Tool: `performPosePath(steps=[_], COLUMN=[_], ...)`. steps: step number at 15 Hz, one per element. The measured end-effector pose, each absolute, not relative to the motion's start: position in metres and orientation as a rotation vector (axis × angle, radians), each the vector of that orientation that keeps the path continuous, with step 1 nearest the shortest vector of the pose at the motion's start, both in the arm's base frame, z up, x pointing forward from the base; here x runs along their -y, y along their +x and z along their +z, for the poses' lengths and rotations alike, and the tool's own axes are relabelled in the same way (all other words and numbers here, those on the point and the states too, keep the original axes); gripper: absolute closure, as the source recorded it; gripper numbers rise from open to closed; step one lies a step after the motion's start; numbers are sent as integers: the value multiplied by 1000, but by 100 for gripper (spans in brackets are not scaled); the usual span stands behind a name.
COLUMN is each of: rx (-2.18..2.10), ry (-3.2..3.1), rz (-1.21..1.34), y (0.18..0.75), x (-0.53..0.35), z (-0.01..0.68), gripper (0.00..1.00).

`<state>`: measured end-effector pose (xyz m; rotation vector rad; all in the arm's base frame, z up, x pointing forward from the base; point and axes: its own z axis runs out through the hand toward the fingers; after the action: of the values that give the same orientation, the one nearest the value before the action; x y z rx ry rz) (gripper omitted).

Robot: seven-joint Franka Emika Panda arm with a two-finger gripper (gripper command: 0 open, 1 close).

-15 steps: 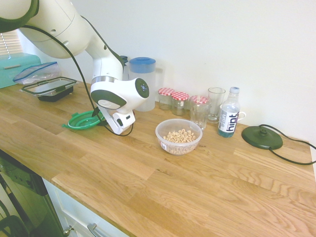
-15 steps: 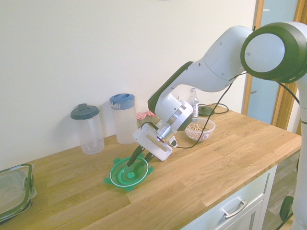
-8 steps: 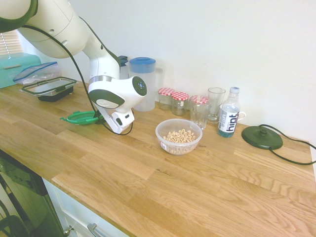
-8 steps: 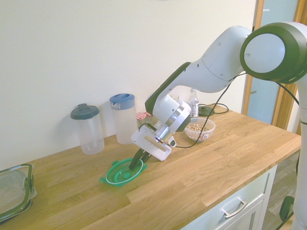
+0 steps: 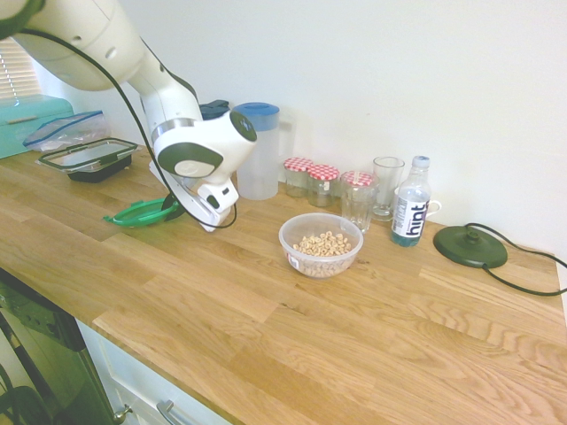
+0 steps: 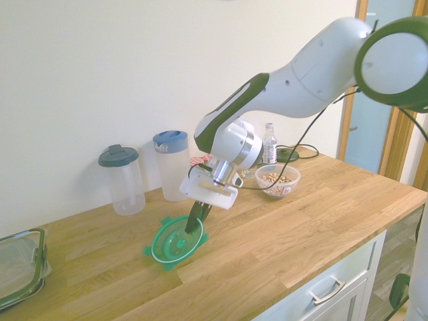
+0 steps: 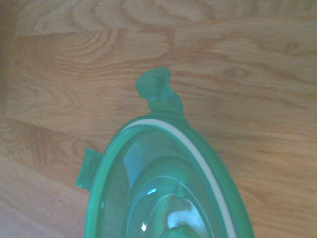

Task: Cover the lid of food container

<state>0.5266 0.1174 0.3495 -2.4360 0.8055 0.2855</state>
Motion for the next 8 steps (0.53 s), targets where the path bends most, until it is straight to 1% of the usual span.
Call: performPosePath(steps=[3,5,8], rx=[-761,-778,-829], ry=[-2595,-2751,-2975], rz=[244,234,200], y=[503,492,492], x=[-101,-88,-66], z=[429,449,488], gripper=[100,100,100])
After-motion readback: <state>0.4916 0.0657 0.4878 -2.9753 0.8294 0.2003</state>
